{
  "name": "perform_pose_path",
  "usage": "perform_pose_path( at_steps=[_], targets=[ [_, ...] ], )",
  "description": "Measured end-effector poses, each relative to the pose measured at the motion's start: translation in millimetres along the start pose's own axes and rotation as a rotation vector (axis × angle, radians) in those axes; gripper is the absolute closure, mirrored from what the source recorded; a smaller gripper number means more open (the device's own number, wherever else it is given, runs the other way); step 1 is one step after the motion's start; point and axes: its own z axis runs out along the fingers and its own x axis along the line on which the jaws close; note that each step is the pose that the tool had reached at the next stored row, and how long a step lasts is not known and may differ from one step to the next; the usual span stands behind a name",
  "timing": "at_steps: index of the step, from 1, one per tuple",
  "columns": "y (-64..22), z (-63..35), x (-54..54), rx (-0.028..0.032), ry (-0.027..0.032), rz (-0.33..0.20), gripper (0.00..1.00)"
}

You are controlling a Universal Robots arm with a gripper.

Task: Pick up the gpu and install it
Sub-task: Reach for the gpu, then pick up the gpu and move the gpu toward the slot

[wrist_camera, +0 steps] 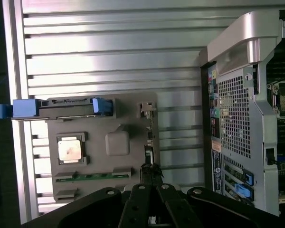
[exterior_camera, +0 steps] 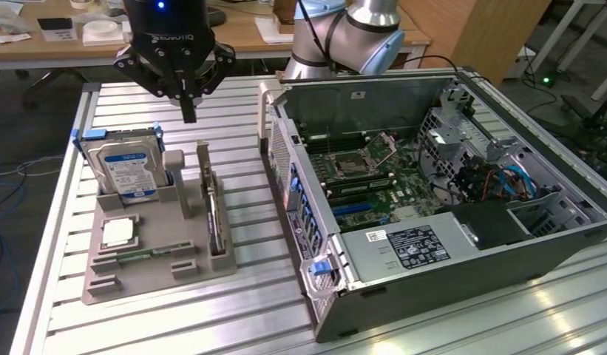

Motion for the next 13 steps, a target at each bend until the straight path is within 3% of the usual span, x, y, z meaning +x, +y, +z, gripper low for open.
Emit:
perform_pose_path(
  at_steps=[13],
  targets=[
    [-0.1, 0.0, 1.5, -0.0001, 0.0000, 0.000, 0.89]
  ],
)
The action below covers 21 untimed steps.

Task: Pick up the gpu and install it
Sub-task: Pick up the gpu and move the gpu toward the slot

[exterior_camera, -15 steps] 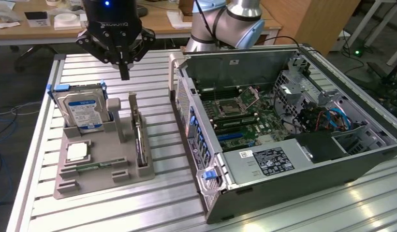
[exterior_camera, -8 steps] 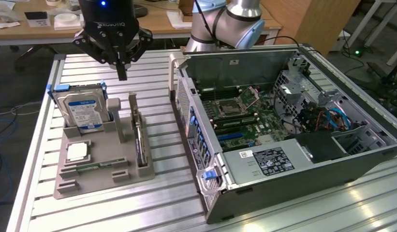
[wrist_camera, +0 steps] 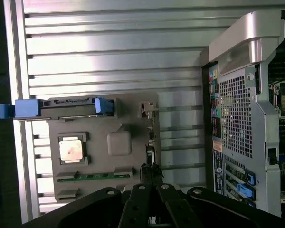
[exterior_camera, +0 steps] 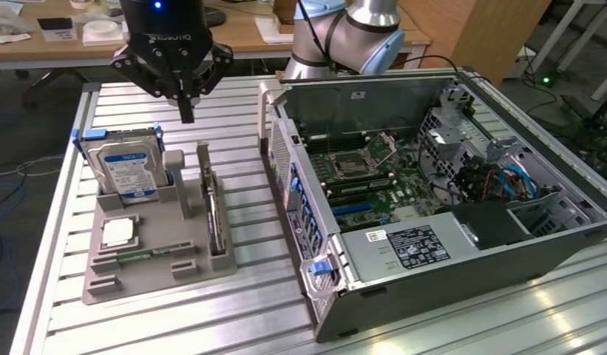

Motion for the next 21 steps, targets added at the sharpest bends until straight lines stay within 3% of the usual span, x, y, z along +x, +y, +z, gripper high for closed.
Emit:
perform_pose_path(
  at_steps=[6, 12, 14, 15, 21],
  targets=[
    [0.0, 0.0, 0.0, 0.0000, 0.0000, 0.000, 0.89],
    [0.0, 0.0, 0.0, 0.0000, 0.0000, 0.000, 0.59],
    [-0.1, 0.1, 0.0, 0.0000, 0.0000, 0.000, 0.59],
    [-0.8, 0.6, 0.0, -0.0001, -0.0001, -0.002, 0.53],
    [-7.8, 5.2, -0.4, 0.0000, 0.0072, -0.019, 0.53]
  ],
)
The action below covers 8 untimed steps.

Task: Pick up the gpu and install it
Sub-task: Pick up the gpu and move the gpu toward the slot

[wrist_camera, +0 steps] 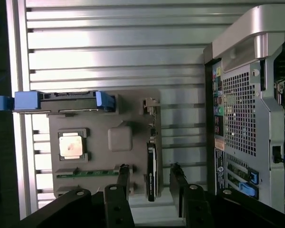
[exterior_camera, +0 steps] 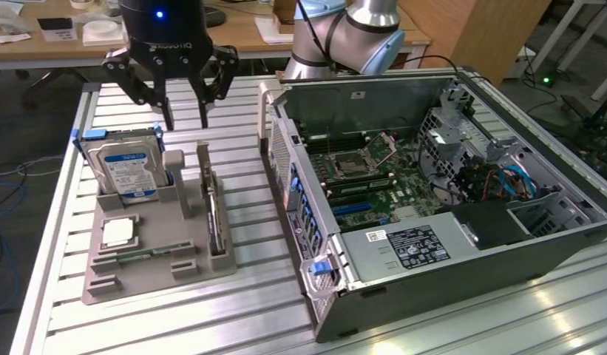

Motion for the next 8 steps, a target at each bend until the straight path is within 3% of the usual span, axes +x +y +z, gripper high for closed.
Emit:
perform_pose_path(
  at_steps=[3, 5, 7, 8],
  targets=[
    [-3.6, 2.1, -0.2, -0.0001, 0.0032, -0.008, 0.51],
    [-4.9, 2.9, -0.3, -0.0001, 0.0038, -0.014, 0.40],
    [-5.5, 4.7, -0.2, -0.0003, 0.0046, -0.030, 0.40],
    [-5.6, 5.8, -0.1, -0.0006, 0.0052, -0.042, 0.34]
  ],
)
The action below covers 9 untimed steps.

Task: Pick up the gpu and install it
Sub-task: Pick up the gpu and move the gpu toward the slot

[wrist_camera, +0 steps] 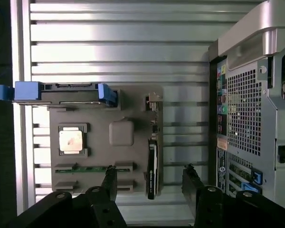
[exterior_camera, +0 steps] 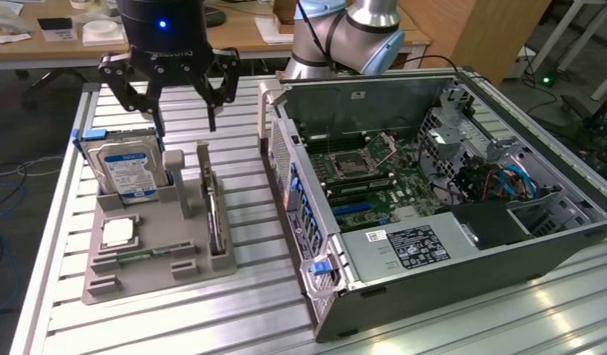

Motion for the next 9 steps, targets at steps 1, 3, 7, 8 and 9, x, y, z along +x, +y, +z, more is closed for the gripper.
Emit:
perform_pose_path(
  at_steps=[1, 3, 7, 8, 9],
  targets=[
    [-0.2, 1.2, 0.0, -0.0001, 0.0009, -0.013, 0.34],
    [-0.5, 4.0, 0.0, -0.0001, 0.0021, -0.033, 0.34],
    [-1.0, 11.1, 0.0, -0.0003, 0.0027, -0.046, 0.34],
    [-1.3, 12.9, -0.1, -0.0003, 0.0027, -0.047, 0.34],
    [-1.5, 14.5, 0.0, -0.0003, 0.0028, -0.047, 0.34]
  ],
)
